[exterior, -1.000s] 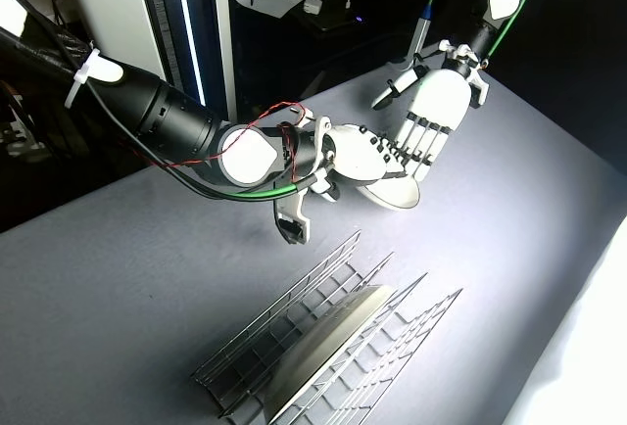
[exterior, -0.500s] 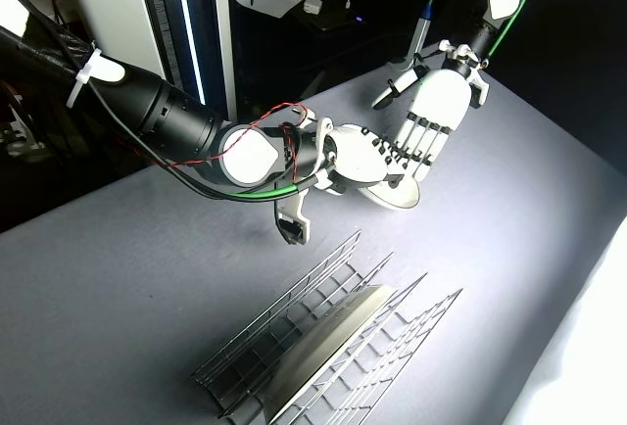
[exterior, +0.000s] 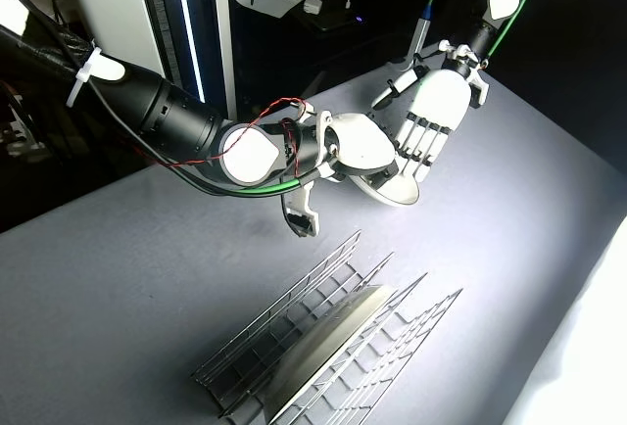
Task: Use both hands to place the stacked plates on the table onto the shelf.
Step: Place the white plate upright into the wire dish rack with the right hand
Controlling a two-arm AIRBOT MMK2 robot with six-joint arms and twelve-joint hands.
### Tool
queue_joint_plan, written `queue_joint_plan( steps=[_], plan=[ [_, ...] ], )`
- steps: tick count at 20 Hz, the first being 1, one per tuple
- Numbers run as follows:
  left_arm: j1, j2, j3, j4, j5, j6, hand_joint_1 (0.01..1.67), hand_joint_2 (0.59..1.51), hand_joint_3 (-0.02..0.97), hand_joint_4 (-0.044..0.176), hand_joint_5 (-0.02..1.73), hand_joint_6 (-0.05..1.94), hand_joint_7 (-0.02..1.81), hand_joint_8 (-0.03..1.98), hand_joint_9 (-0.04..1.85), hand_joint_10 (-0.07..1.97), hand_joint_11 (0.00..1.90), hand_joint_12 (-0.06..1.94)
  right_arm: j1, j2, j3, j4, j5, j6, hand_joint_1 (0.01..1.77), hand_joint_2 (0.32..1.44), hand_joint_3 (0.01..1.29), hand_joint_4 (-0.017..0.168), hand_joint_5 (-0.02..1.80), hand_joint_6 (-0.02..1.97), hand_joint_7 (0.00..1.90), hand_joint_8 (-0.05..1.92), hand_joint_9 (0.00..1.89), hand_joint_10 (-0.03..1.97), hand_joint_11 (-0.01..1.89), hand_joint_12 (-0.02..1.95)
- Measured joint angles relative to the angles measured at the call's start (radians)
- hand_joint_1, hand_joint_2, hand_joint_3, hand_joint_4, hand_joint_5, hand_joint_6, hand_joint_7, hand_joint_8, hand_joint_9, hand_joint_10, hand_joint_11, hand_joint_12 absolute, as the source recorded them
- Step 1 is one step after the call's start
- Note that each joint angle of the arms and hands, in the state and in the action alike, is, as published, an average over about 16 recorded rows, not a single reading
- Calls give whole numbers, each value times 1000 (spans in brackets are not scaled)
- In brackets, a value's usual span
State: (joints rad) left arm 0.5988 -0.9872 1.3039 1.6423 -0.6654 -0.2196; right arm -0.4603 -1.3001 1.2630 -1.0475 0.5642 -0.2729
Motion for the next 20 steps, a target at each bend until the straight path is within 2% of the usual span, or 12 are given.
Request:
queue_joint_plan(
  steps=[3,6,14,20],
  plan=[
    [-46,19,-9,12,0,-4,14,1122,15,-6,25,-15,8,-1,-7,-25,16,7,10,6,-2,8,8,-2,1277,1027,13,-3,669,812,731,830,756,1191,772,1351],
    [-101,46,-18,23,-3,-10,14,1123,15,-4,38,-7,11,0,1,-16,18,18,25,16,-10,26,8,-2,1279,1008,13,-1,689,943,769,917,813,1237,832,1320],
    [-240,153,-23,38,-28,-41,13,1124,15,1,71,11,18,3,20,11,20,16,95,79,-77,154,-20,0,1310,1008,13,-1,775,1069,875,946,893,1196,853,1289],
    [-286,220,-2,40,-52,-64,13,1120,15,0,67,7,19,2,20,12,19,15,151,154,-162,303,-66,-1,1339,1029,13,-4,816,1161,926,968,910,1212,832,1291]
  ],
)
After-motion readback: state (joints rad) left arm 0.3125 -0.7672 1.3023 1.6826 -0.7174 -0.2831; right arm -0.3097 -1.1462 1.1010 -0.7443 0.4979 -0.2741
